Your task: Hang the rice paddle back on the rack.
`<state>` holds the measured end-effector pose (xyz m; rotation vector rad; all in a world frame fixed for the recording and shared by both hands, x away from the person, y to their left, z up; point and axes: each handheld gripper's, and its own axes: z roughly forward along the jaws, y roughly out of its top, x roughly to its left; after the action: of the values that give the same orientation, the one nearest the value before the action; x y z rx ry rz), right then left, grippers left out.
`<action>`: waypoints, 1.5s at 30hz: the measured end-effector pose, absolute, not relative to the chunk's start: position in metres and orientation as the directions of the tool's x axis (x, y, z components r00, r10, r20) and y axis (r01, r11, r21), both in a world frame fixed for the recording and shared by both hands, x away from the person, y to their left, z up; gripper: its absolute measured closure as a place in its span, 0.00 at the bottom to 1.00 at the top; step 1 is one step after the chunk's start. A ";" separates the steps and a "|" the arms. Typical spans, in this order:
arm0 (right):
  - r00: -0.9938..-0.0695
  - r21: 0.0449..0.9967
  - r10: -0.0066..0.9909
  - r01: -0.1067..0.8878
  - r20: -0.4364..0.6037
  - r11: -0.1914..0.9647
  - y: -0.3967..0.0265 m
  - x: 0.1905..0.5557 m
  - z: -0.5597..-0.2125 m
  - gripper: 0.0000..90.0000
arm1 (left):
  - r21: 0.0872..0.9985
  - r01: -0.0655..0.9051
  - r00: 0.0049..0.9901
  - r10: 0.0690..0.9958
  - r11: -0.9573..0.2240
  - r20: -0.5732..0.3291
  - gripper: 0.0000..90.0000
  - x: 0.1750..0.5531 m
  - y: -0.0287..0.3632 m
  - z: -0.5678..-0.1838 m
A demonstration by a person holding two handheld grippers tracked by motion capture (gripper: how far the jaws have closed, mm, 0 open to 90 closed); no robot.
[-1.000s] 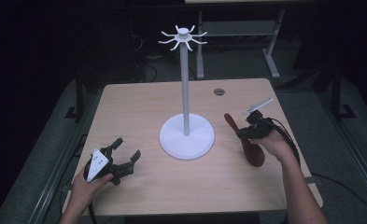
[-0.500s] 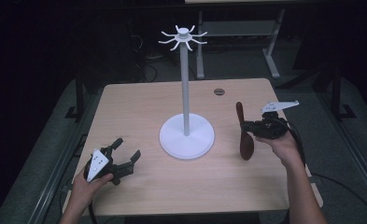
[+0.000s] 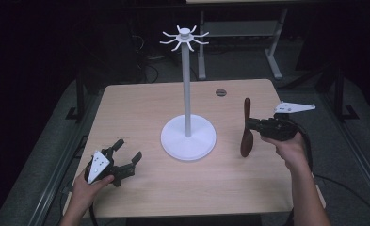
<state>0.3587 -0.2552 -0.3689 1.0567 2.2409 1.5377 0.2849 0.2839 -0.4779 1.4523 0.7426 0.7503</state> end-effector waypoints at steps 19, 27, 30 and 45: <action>-0.742 0.916 0.649 0.360 0.167 0.176 -0.248 0.351 -0.334 0.87 | 1.000 0.001 0.575 0.818 -0.014 0.011 0.14 0.285 0.284 -0.478; -0.764 0.928 0.629 0.323 0.140 0.186 -0.241 0.351 -0.309 0.87 | 1.000 0.000 0.575 0.818 -0.022 0.018 0.14 0.285 0.284 -0.478; -0.776 0.933 0.617 0.308 0.133 0.185 -0.237 0.352 -0.300 0.87 | 1.000 0.001 0.575 0.818 -0.013 0.010 0.14 0.285 0.283 -0.478; -0.820 0.951 0.565 0.241 0.094 0.192 -0.214 0.360 -0.257 0.87 | 1.000 -0.002 0.575 0.818 -0.010 0.009 0.14 0.285 0.283 -0.478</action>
<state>0.3602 -0.2144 -0.2570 0.7665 2.1929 1.6686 0.2851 0.2832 -0.4777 1.4468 0.7432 0.7531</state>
